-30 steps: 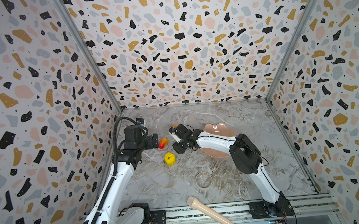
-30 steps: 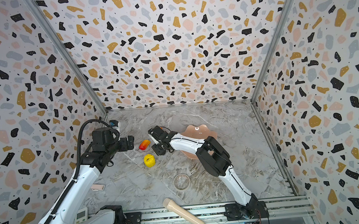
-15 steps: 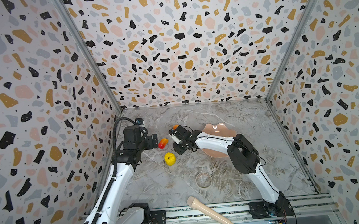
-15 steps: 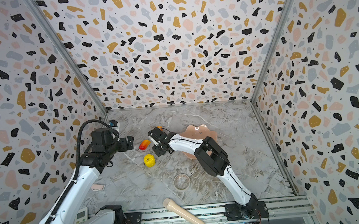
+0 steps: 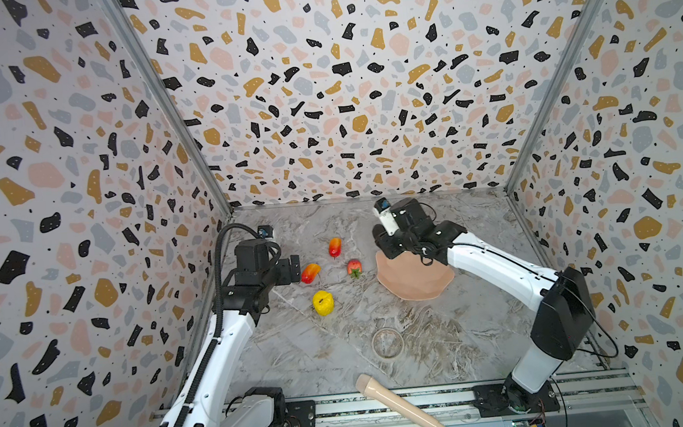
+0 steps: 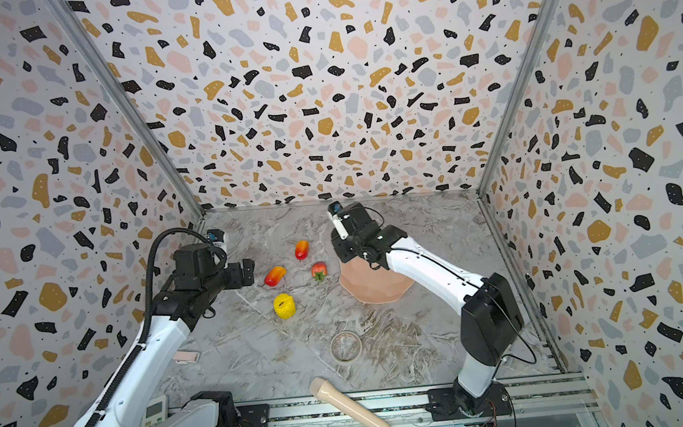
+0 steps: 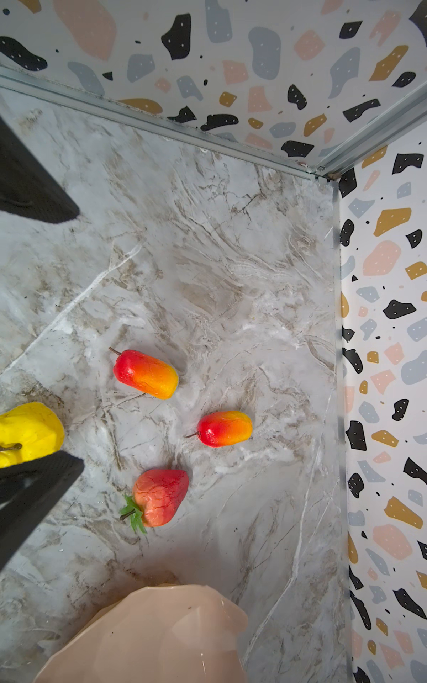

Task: Place and organize the fake fruits in the fruit bowl
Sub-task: 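Carry the avocado with the right gripper into the peach bowl and release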

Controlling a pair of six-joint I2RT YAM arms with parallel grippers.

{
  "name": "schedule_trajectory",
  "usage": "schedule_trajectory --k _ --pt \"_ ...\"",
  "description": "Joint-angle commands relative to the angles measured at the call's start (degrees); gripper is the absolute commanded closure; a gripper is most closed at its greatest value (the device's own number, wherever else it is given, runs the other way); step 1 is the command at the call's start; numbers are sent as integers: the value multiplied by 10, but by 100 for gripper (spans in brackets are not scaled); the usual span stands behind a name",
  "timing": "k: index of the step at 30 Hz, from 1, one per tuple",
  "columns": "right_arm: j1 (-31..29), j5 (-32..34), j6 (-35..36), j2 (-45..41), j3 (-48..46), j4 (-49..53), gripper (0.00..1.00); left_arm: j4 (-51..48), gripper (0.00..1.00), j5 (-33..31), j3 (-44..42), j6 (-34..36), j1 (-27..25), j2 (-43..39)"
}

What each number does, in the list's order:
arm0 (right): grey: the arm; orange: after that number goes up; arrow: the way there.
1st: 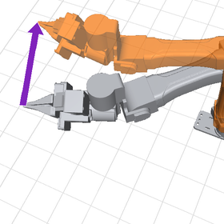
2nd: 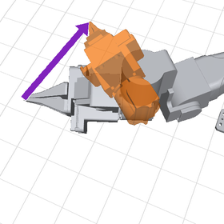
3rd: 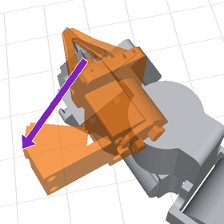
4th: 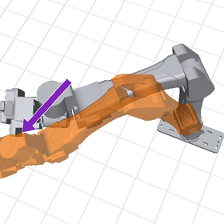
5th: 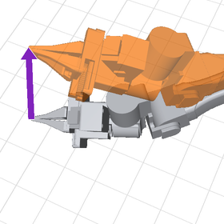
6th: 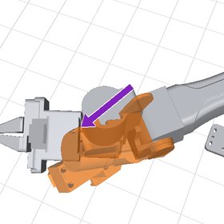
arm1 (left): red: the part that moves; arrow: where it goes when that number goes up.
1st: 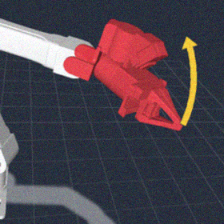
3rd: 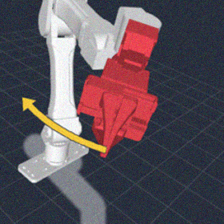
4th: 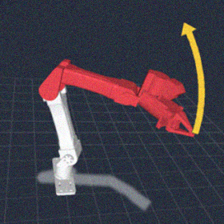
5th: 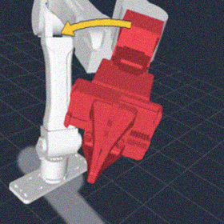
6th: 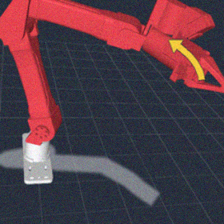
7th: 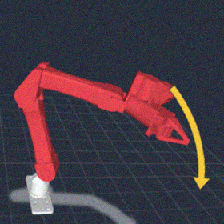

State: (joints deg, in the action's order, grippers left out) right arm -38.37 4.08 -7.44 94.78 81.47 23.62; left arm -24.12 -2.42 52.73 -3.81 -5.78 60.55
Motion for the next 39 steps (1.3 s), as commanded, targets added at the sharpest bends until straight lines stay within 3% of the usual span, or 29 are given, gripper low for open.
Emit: schedule_trajectory --k 1,11,24,26,36,39 --pt "25 21 -1 -24 -68 24 86 11 0 -1 -8 3 3 -6" --pt "56 -18 -8 6 -169 -40 87 11 0 5 -6 3 3 4" --pt "69 -20 6 79 -167 -84 76 11 0 2 -7 6 3 5" --pt "71 -17 7 82 -164 -80 71 11 1 2 -7 5 3 5" --pt "64 21 31 27 -116 -20 13 12 1 3 -7 5 3 4" --pt "56 37 40 13 -86 3 5 11 0 3 -7 6 3 2"
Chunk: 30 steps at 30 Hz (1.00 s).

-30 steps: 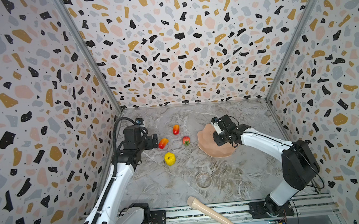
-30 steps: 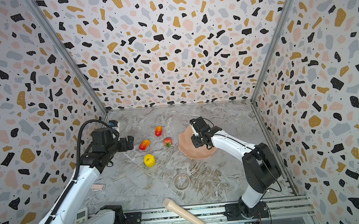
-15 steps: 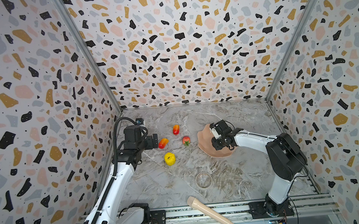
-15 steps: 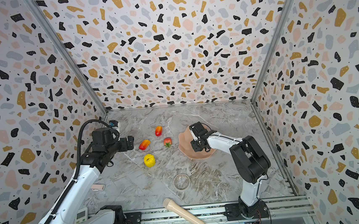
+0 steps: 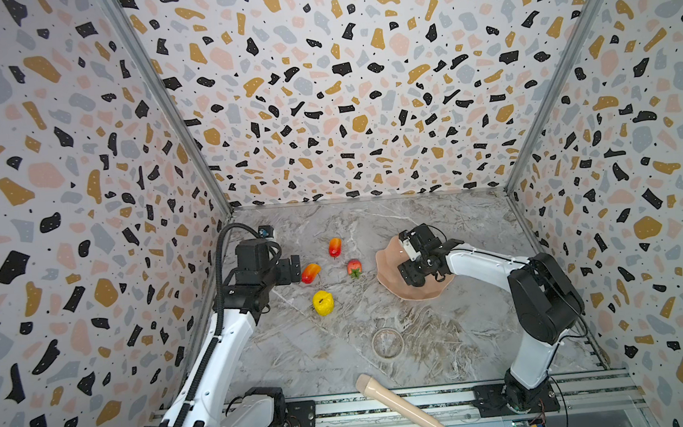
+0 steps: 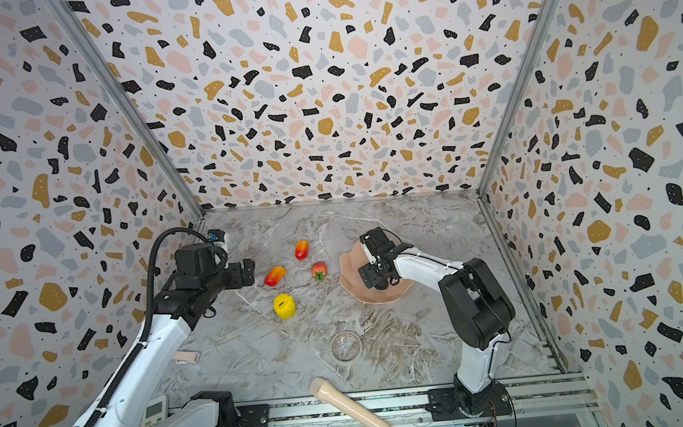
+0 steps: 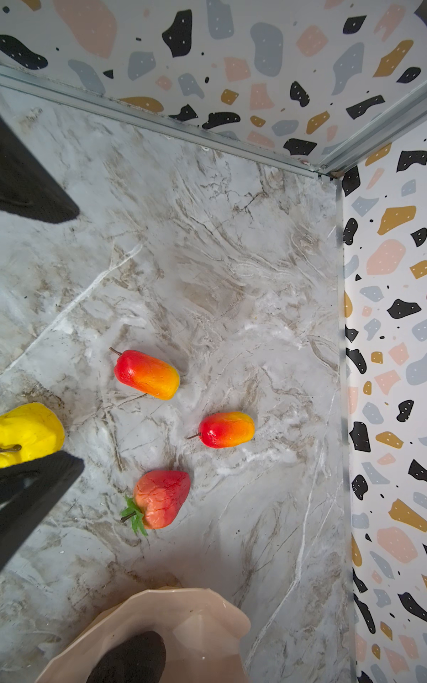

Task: Place and organize the fake fruits in the fruit bowl
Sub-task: 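Carry the avocado with the right gripper into the peach bowl and release, then move the right gripper to the red strawberry and grasp it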

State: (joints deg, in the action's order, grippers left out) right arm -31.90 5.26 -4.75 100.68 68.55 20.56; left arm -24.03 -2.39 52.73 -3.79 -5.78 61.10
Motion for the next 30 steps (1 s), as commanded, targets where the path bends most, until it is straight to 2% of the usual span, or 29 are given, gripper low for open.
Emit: schedule_trajectory --k 1,7,11,15,20,30 --pt "-17 33 13 -48 57 43 1 12 0 2 -7 6 3 -4" --pt "-103 31 2 -23 119 26 1 12 1 3 -7 6 3 -5" --pt "-152 28 -15 51 189 19 1 12 1 5 -7 5 3 -5" --pt "-183 59 -50 141 291 49 1 12 0 3 -9 6 3 -8" --pt "-189 102 -119 233 392 93 1 13 0 2 -9 7 3 -11" --pt "-181 106 -159 294 413 92 3 14 0 6 -10 7 3 -14"
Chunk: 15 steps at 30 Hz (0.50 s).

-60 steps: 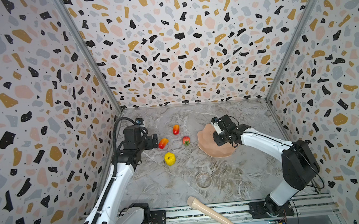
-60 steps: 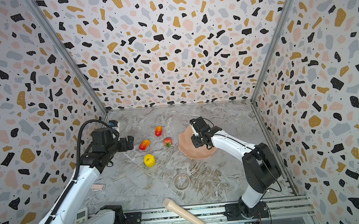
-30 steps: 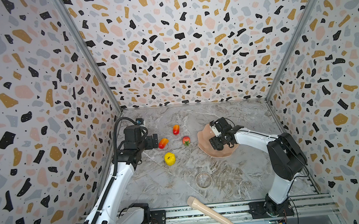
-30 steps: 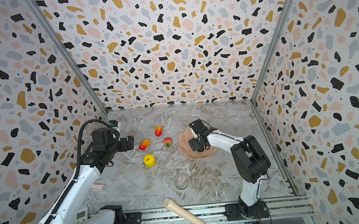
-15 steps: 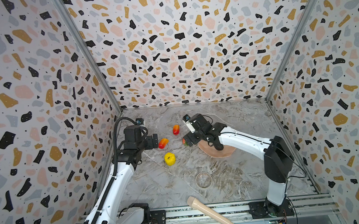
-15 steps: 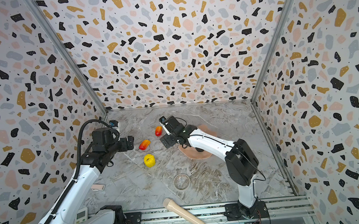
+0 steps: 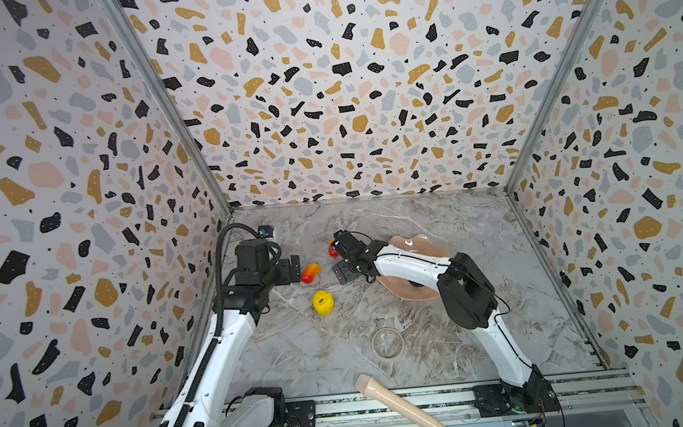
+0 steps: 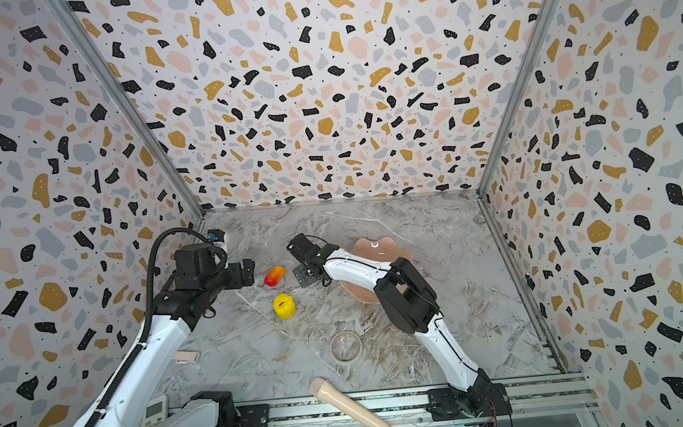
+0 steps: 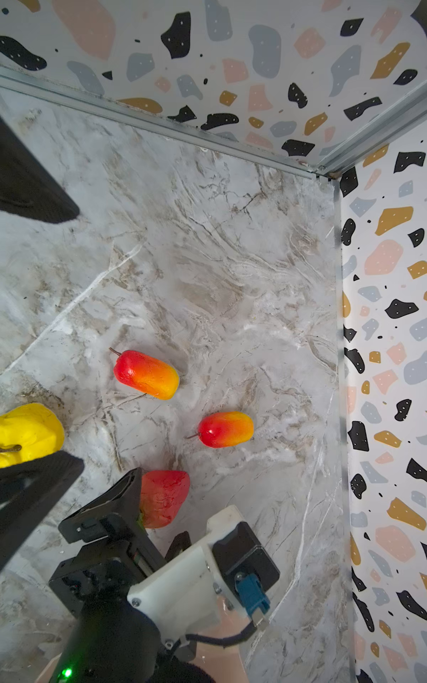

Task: Place and organize the fake fruits in the fruit bowl
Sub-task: 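Move the right gripper to the red strawberry and grasp it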

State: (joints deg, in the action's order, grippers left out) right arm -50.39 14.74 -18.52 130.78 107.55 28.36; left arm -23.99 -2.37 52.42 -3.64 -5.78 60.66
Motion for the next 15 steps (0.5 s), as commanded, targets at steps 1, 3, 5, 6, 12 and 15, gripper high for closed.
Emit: schedule_trajectory --k 1,3,5,6,12,15 --pt "6 10 -23 -4 21 12 4 15 0 6 -7 5 3 -11" --pt "10 1 -23 0 18 4 6 15 0 7 -7 5 3 -12" --pt "14 -14 -25 4 14 -8 10 14 0 6 -8 5 3 -12" --pt "15 -21 -25 5 11 -14 12 15 0 6 -8 6 3 -12" --pt "19 -44 -27 22 21 -21 21 15 0 6 -8 6 3 -12" --pt "20 -54 -26 28 23 -24 25 16 0 6 -8 6 3 -12"
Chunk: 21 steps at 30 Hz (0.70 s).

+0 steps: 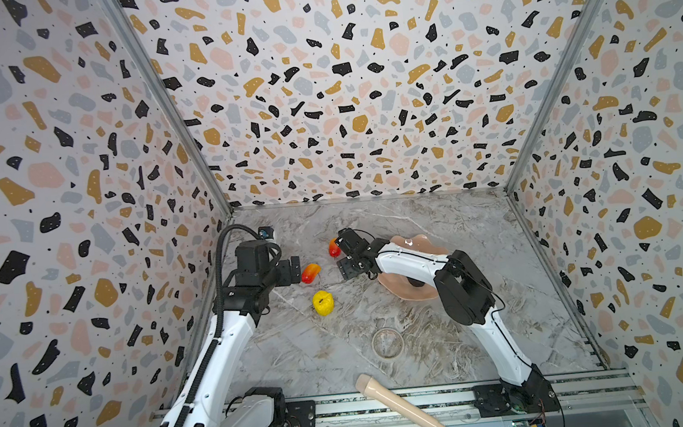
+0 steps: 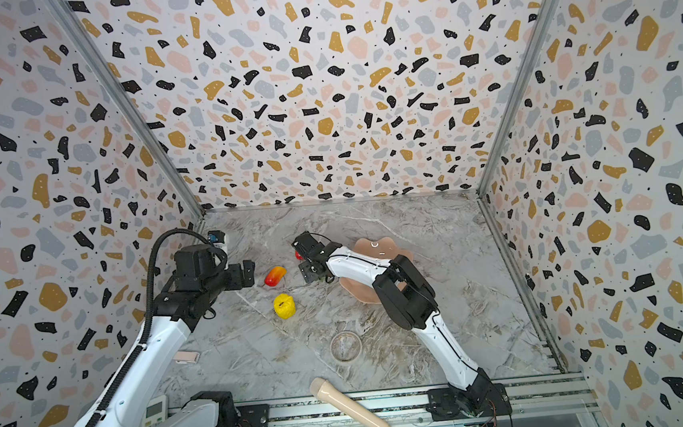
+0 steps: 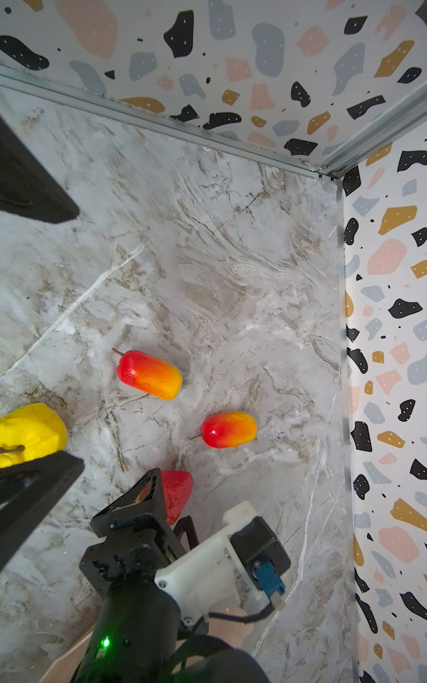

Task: Place and organize the fake fruits in the fruit bowl
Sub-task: 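Move the right gripper to the red strawberry and grasp it, then carry the strawberry with the right gripper into the bowl beside the avocado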

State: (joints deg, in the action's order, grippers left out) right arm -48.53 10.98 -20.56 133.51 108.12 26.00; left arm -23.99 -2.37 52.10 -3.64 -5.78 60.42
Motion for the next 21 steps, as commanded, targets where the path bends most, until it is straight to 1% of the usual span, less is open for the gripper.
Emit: schedule_trajectory --k 1,2,8,10,15,18,21 --pt "2 -20 -5 2 19 -2 27 16 0 6 -5 6 3 -10" --pt "1 -23 -4 2 18 -3 29 16 0 6 -5 6 3 -10" --pt "-4 -22 14 -21 18 -7 56 16 0 5 -6 6 3 -9" --pt "-6 -22 25 -39 15 -7 61 15 0 5 -6 6 3 -9" --pt "-12 -29 62 -117 -17 -6 64 15 0 3 -6 6 3 -8" --pt "-10 -27 91 -192 -73 -9 64 16 0 3 -6 7 3 -8" --pt "6 -25 119 -271 -145 -7 65 16 0 3 -5 7 3 -7"
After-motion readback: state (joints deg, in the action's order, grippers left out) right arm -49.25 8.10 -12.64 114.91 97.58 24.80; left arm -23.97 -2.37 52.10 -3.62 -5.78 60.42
